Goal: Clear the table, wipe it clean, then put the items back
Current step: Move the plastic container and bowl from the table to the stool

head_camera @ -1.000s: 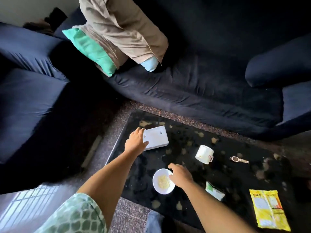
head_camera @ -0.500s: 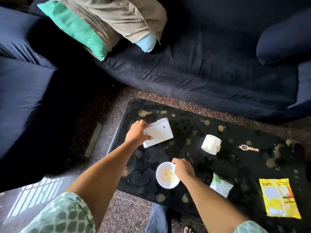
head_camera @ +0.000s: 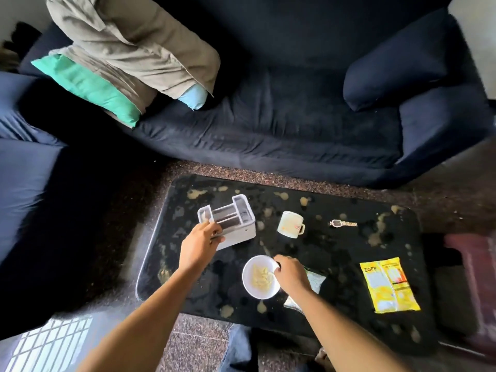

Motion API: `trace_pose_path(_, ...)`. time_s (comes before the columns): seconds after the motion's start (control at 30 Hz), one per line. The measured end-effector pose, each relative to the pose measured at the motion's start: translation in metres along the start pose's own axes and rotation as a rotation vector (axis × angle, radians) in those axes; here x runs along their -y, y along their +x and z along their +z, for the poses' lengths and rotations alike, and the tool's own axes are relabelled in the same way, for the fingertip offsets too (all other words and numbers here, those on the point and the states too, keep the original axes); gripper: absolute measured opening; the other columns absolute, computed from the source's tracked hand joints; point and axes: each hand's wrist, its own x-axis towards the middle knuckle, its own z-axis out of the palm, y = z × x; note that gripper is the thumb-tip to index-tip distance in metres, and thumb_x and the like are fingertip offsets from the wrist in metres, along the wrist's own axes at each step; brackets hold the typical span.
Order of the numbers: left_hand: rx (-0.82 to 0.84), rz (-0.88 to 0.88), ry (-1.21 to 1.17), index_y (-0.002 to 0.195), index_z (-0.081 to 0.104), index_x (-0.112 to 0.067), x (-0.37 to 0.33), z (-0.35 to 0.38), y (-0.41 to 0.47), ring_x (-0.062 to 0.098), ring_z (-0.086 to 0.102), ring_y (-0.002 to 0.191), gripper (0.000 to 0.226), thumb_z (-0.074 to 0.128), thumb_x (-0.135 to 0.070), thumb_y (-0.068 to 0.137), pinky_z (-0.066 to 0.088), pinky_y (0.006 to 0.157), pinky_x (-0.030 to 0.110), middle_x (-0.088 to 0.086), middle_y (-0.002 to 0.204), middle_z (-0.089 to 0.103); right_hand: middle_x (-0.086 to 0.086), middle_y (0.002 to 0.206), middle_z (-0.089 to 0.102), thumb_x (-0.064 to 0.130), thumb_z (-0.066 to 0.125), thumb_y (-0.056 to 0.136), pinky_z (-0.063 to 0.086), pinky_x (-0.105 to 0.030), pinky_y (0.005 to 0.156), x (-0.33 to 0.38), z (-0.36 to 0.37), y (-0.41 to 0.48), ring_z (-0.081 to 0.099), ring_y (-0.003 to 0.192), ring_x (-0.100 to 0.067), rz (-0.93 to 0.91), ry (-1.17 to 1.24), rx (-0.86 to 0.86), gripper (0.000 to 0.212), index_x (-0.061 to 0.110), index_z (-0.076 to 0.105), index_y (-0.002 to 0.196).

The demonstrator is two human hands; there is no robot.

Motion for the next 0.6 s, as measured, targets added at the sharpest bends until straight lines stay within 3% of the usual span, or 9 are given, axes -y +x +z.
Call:
trace_pose_path(0.2,-0.040,0.224,0.006,0.090,0.066,-0.022,-0.116,0.032,-0.030,0.019,0.058,0.084,0.015,0.075,-0.024,0.078,0.049,0.058,0.029,-0.009,0.089,0.064,-0.007,0.116,0.066,0.014,0.052,0.089,0.043,-0.034,0.086,-0.105,-0.057,-0.051,0.057,0.110,-0.028,0.099,0.114,-0.130,0.029,0.012,0.062,0.116)
trace_pose_path(0.33,-0.050,0.380,-0.022,0.086,0.066,-0.021,-0.220,0.082,-0.043,0.020,0.058,0.076,0.019,0.080,-0.019,0.073,0.048,0.051,0.027,-0.007,0.082,0.062,-0.010,0.103,0.068,0.013,0.051,0.084,0.041,-0.034,0.069,-0.209,-0.100,-0.084,0.059,0.098,-0.030,0.198,0.179,-0.209,0.023,0.014,0.065,0.103)
trace_pose_path(0.47,-0.016,0.501,-0.099,0.086,0.056,-0.027,-0.326,0.144,-0.048,0.016,0.051,0.076,0.025,0.077,-0.020,0.075,0.047,0.050,0.027,-0.009,0.082,0.058,-0.013,0.103,0.067,0.014,0.053,0.084,0.033,-0.035,0.067,-0.308,-0.144,-0.111,0.058,0.101,-0.034,0.293,0.181,-0.251,0.007,0.016,0.055,0.078)
trace_pose_path(0.53,0.014,0.556,-0.111,0.088,0.056,-0.027,-0.380,0.176,-0.050,0.014,0.048,0.079,0.022,0.074,-0.021,0.077,0.046,0.050,0.028,-0.008,0.085,0.058,-0.012,0.109,0.067,0.016,0.053,0.086,0.039,-0.035,0.072,-0.356,-0.159,-0.123,0.058,0.105,-0.032,0.365,0.201,-0.283,0.011,0.014,0.061,0.093)
trace_pose_path(0.6,0.061,0.611,-0.123,0.089,0.059,-0.025,-0.432,0.205,-0.052,0.015,0.048,0.082,0.016,0.072,-0.021,0.079,0.047,0.051,0.030,-0.006,0.087,0.058,-0.012,0.117,0.065,0.017,0.054,0.088,0.046,-0.035,0.083,-0.400,-0.170,-0.131,0.057,0.110,-0.030,0.439,0.264,-0.307,0.030,0.010,0.062,0.116)
